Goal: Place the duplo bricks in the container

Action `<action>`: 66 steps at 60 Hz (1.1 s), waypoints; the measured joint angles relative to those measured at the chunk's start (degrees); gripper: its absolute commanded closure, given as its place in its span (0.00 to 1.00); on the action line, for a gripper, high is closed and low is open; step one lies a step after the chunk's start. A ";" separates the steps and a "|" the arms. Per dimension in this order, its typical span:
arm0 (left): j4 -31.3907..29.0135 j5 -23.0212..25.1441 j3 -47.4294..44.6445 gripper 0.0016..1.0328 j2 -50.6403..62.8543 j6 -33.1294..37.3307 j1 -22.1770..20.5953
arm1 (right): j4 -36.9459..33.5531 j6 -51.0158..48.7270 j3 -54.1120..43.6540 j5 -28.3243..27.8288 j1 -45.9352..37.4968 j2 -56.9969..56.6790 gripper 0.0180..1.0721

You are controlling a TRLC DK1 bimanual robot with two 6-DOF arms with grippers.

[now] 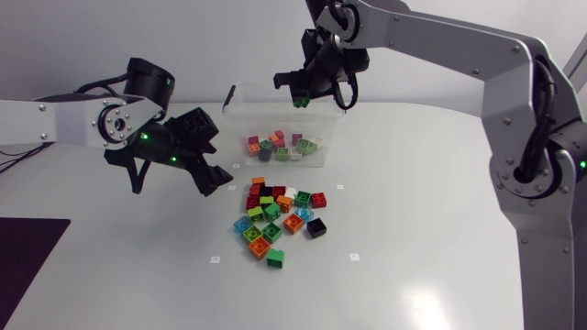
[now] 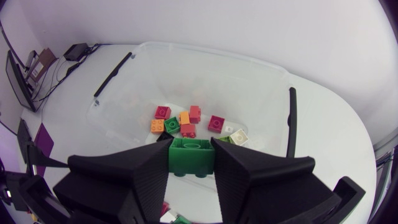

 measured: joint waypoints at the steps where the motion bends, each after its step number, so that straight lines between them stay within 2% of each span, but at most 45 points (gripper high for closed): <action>1: 0.00 0.02 -0.50 0.05 -0.04 0.26 0.00 | 0.24 0.00 0.31 0.02 0.00 0.39 0.74; 13: 0.00 0.44 -4.70 0.05 -0.98 3.21 -0.02 | 4.48 -0.42 0.96 1.18 0.04 2.71 0.74; 24: 0.85 0.50 -9.27 0.05 -1.14 4.81 -1.25 | 12.44 -1.75 0.68 1.81 0.24 3.96 0.73; 25: 0.92 0.50 -9.49 0.05 -1.14 4.85 -1.36 | 13.07 -1.75 0.66 1.99 0.26 3.98 0.70; 27: 1.33 0.63 -10.29 0.05 -1.14 5.27 -1.73 | 14.47 -1.97 0.66 2.54 0.35 4.09 0.55; 33: 2.19 0.66 -12.09 0.05 -1.11 6.16 -2.40 | 15.89 -3.06 0.66 3.52 0.76 4.26 0.23; 36: 2.64 0.68 -12.68 0.05 -1.03 6.32 -2.60 | 15.91 -3.10 0.66 3.96 1.05 4.26 0.14; 38: 2.93 0.66 -12.96 0.05 -0.85 6.34 -2.80 | 15.93 -3.21 0.57 3.96 1.09 4.26 0.12; 51: 7.17 0.63 -14.71 0.05 2.16 6.32 -4.28 | 16.92 -3.23 -8.63 4.13 1.11 -0.39 0.09; 66: 11.56 0.63 -14.95 0.05 5.90 5.84 -5.79 | 22.34 -3.23 -26.16 4.13 1.11 -15.65 0.09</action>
